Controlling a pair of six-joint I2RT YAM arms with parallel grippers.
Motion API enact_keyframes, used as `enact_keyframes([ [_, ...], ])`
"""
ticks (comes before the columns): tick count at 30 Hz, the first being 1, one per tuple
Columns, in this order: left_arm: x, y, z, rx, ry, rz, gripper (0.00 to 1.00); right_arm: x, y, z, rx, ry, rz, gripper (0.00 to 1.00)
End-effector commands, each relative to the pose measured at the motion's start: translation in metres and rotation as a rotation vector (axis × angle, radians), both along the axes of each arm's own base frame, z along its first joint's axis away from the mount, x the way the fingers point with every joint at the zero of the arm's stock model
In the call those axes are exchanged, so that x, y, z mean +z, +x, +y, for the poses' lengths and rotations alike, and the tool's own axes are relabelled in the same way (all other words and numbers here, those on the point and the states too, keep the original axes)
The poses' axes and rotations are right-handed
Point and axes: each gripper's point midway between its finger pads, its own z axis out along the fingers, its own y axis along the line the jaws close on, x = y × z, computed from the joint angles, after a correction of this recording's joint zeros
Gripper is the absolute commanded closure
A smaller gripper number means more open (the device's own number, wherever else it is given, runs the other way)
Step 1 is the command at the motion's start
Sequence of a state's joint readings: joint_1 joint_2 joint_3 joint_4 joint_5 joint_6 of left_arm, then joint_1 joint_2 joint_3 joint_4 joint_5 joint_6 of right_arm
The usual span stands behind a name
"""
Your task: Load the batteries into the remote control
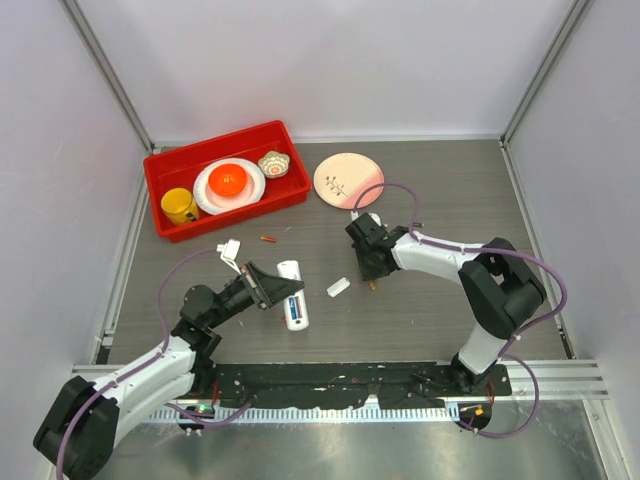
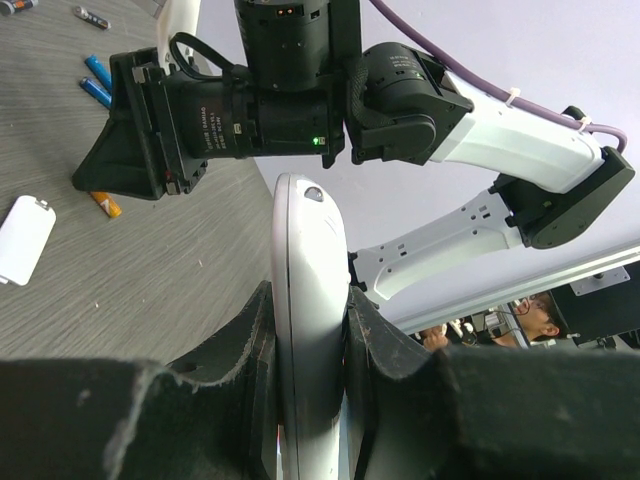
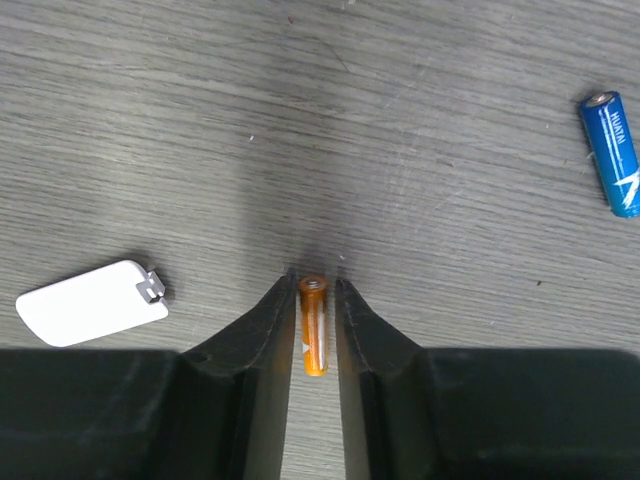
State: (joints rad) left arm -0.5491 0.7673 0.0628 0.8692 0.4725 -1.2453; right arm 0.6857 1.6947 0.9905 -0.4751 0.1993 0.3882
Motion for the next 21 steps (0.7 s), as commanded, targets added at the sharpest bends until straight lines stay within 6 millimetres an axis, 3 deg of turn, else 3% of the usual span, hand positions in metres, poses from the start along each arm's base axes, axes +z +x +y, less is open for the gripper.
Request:
enact_keyframes([
  [1, 0.012, -0.001, 0.001, -0.001, -0.02, -0.052, 1.0, -0.008, -0.015, -0.013, 0.009, -0.044, 0.046, 0.77],
  [6, 0.011, 0.0, 0.0, 0.0, -0.018, -0.047, 1.0, -0.008, -0.016, -0.014, -0.012, -0.037, 0.041, 0.99],
  [9, 0.013, 0.007, 0.0, 0.023, -0.023, -0.038, 1.0, 0.019, -0.007, -0.001, -0.035, 0.074, -0.047, 0.99],
  [10, 0.018, 0.009, 0.0, 0.03, -0.038, -0.055, 1.0, 0.038, -0.001, 0.01, -0.034, 0.146, -0.105, 0.99],
  [11, 0.021, 0.011, 0.0, 0.036, -0.047, -0.061, 1.0, 0.07, -0.001, 0.02, -0.021, 0.24, -0.185, 0.99],
  [14, 0.029, 0.016, -0.002, 0.038, -0.087, -0.07, 1.0, 0.13, -0.017, 0.057, 0.066, 0.406, -0.349, 0.99],
  [15, 0.03, 0.018, -0.004, 0.035, -0.094, -0.063, 0.99, 0.155, -0.034, 0.07, 0.111, 0.457, -0.4, 0.99],
  [21, 0.041, 0.028, -0.012, 0.019, -0.152, -0.073, 1.0, 0.206, -0.065, 0.084, 0.157, 0.577, -0.543, 0.99],
])
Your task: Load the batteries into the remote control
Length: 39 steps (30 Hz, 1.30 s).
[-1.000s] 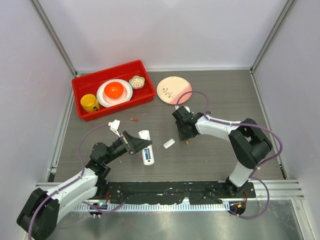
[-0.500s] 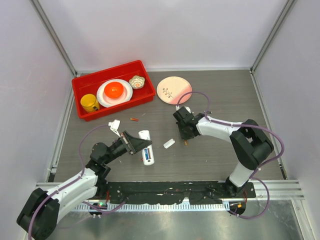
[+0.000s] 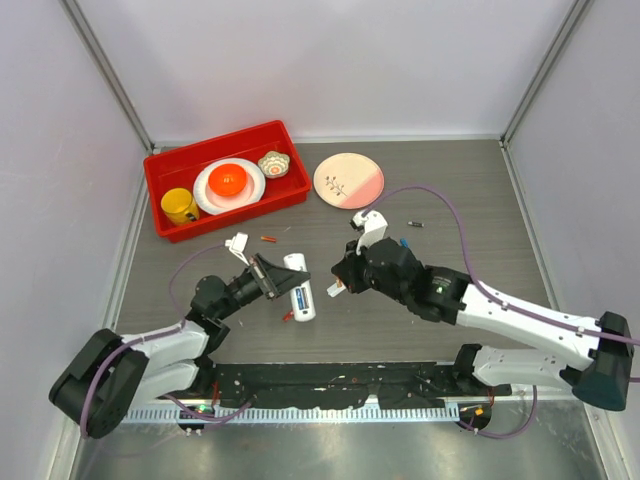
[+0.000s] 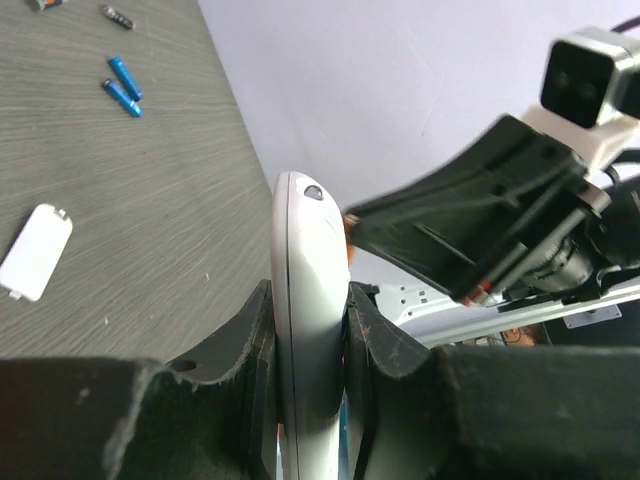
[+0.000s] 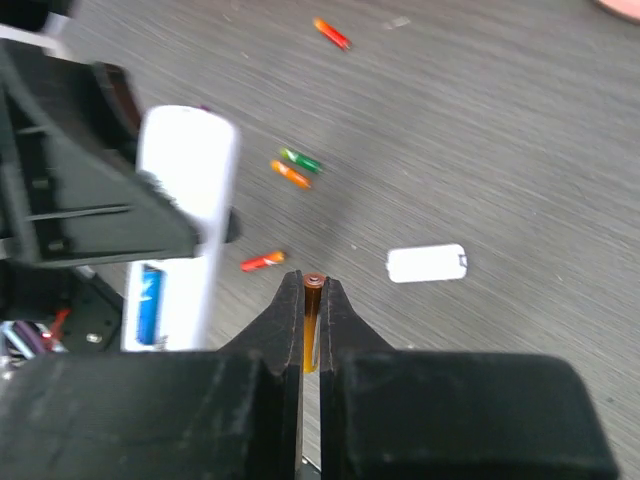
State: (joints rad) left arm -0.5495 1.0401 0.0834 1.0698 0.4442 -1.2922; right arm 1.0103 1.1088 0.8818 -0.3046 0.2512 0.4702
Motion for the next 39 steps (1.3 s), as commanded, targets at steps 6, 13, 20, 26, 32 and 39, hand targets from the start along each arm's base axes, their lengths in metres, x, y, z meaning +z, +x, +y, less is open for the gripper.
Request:
enact_keyframes([
  [6, 0.068, 0.016, -0.005, 0.04, -0.211, -0.156, 0.99, 0.053, -0.016, 0.011, -0.008, 0.19, -0.177, 0.99],
  [13, 0.064, 0.021, -0.008, 0.136, -0.21, -0.158, 1.0, 0.075, -0.025, 0.029, 0.025, 0.25, -0.293, 0.99],
  [20, 0.067, 0.022, -0.009, 0.19, -0.209, -0.158, 1.0, 0.069, -0.024, 0.048, 0.045, 0.198, -0.344, 0.99],
  [26, 0.072, 0.024, -0.005, 0.216, -0.206, -0.148, 1.0, 0.06, -0.021, 0.05, 0.036, 0.147, -0.374, 0.99],
  [32, 0.069, 0.025, -0.002, 0.235, -0.192, -0.119, 1.0, 0.06, -0.022, 0.049, 0.017, 0.172, -0.394, 0.99],
  [39, 0.071, 0.024, -0.001, 0.233, -0.2, -0.114, 1.0, 0.057, -0.02, 0.051, 0.006, 0.161, -0.401, 0.99],
])
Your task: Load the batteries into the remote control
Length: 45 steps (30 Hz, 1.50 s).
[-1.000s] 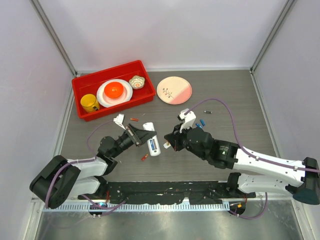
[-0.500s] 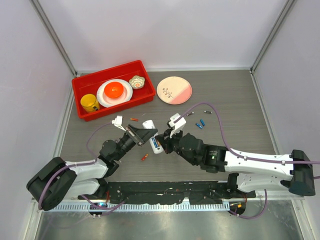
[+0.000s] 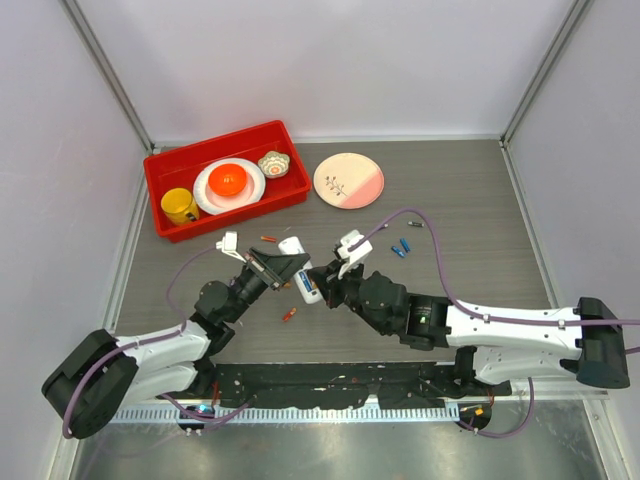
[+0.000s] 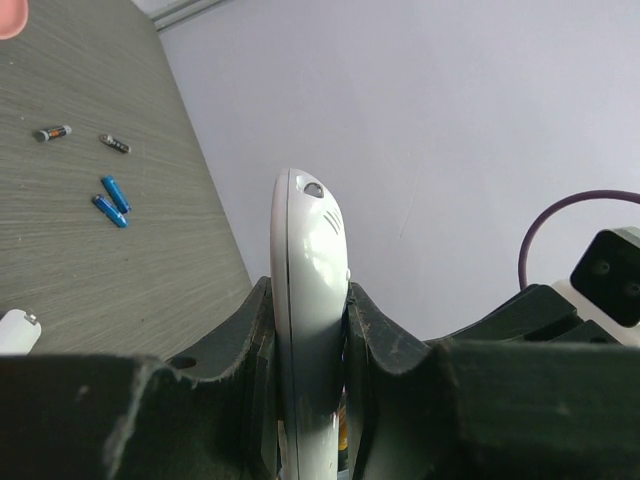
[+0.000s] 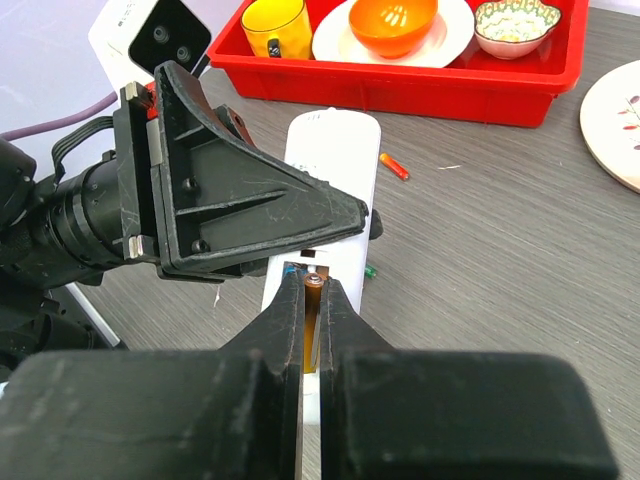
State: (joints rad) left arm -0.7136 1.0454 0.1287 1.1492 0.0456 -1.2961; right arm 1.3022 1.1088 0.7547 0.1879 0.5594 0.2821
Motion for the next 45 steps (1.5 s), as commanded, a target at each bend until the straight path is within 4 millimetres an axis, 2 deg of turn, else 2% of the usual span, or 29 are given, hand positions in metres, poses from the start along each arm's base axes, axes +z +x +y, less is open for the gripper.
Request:
enact_keyframes([
  [1, 0.03, -0.002, 0.002, 0.004, -0.066, -0.07, 1.0, 0.007, 0.008, -0.002, -0.052, 0.015, -0.034, 0.99],
  [11, 0.03, -0.003, 0.0, -0.002, -0.067, -0.075, 1.0, 0.003, 0.011, -0.001, -0.071, 0.007, -0.037, 0.99],
  [17, 0.035, -0.003, 0.001, 0.002, -0.08, -0.083, 1.0, -0.012, 0.0, 0.01, 0.02, -0.095, -0.005, 0.99],
  [23, 0.04, -0.004, 0.003, 0.007, -0.093, -0.098, 0.99, -0.037, -0.003, 0.01, 0.02, -0.215, 0.07, 0.99],
  [29, 0.044, -0.004, 0.006, 0.019, -0.103, -0.113, 1.0, -0.044, -0.006, 0.013, 0.025, -0.227, 0.109, 0.94],
  [32, 0.046, -0.005, 0.007, 0.021, -0.107, -0.118, 1.0, -0.044, -0.007, 0.014, 0.025, -0.227, 0.119, 0.87],
  [36, 0.044, -0.005, 0.007, 0.021, -0.105, -0.116, 1.0, -0.04, -0.006, 0.013, 0.013, -0.215, 0.124, 0.73],
  [45, 0.04, -0.005, 0.007, 0.019, -0.099, -0.108, 1.0, -0.026, -0.001, 0.008, -0.031, -0.17, 0.113, 0.64],
])
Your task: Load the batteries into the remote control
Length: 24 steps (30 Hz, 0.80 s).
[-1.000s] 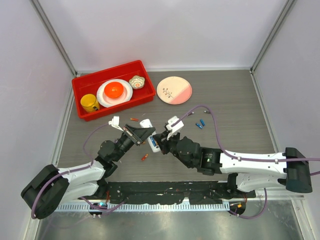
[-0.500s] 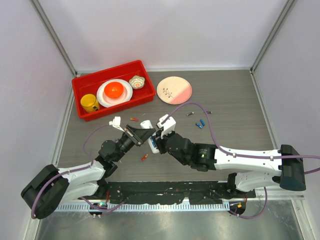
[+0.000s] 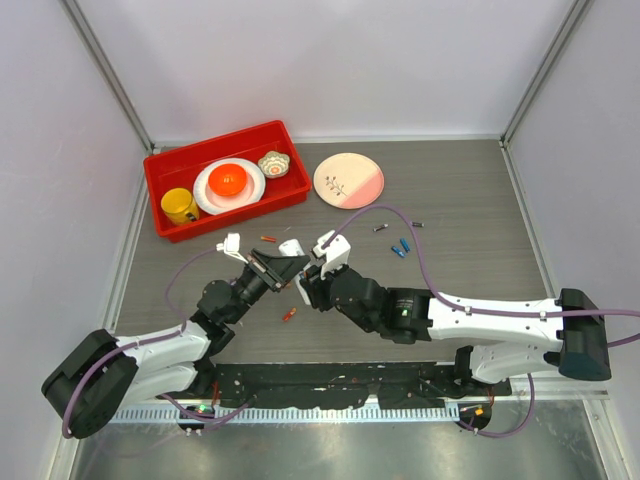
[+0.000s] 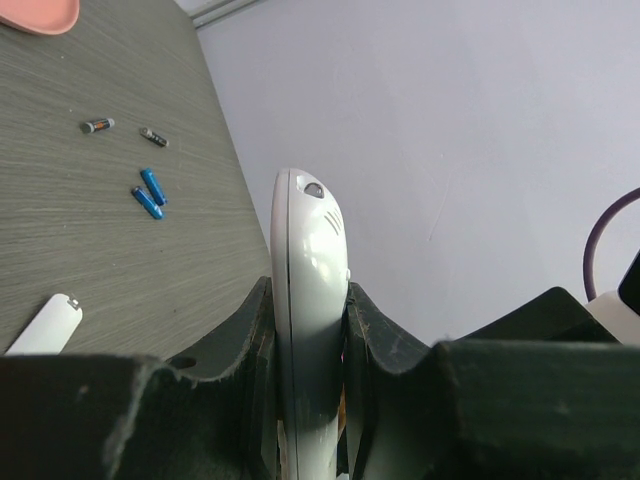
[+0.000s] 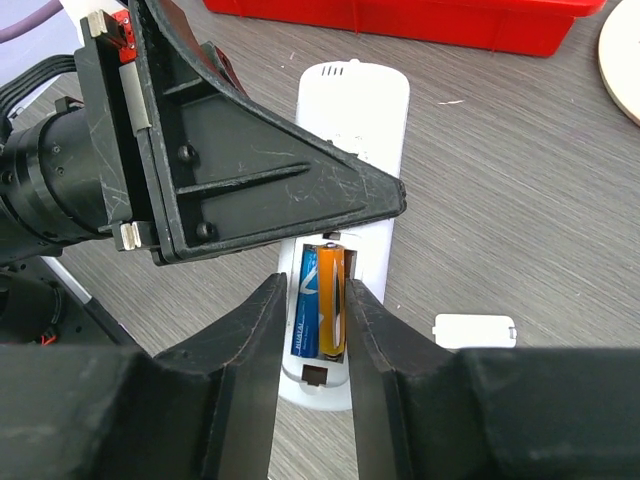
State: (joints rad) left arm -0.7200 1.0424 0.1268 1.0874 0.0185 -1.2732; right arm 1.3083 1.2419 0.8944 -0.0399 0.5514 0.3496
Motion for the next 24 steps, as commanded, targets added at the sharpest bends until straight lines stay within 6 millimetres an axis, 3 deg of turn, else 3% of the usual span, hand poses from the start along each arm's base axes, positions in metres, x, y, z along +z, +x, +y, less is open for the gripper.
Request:
enact_keyframes([
  [1, 0.056, -0.01, 0.006, -0.009, -0.149, -0.142, 1.0, 0.006, 0.002, -0.006, -0.031, -0.005, 0.006, 0.62],
  [16, 0.049, -0.007, 0.003, -0.014, -0.133, -0.13, 1.0, 0.041, 0.003, -0.012, -0.052, 0.102, -0.024, 0.41],
  [20, 0.048, -0.007, 0.001, -0.018, -0.129, -0.129, 1.0, 0.059, 0.002, -0.013, -0.045, 0.142, -0.03, 0.37],
  [24, 0.042, -0.004, 0.0, -0.014, -0.113, -0.115, 1.0, 0.089, -0.003, -0.021, -0.019, 0.237, -0.062, 0.25],
])
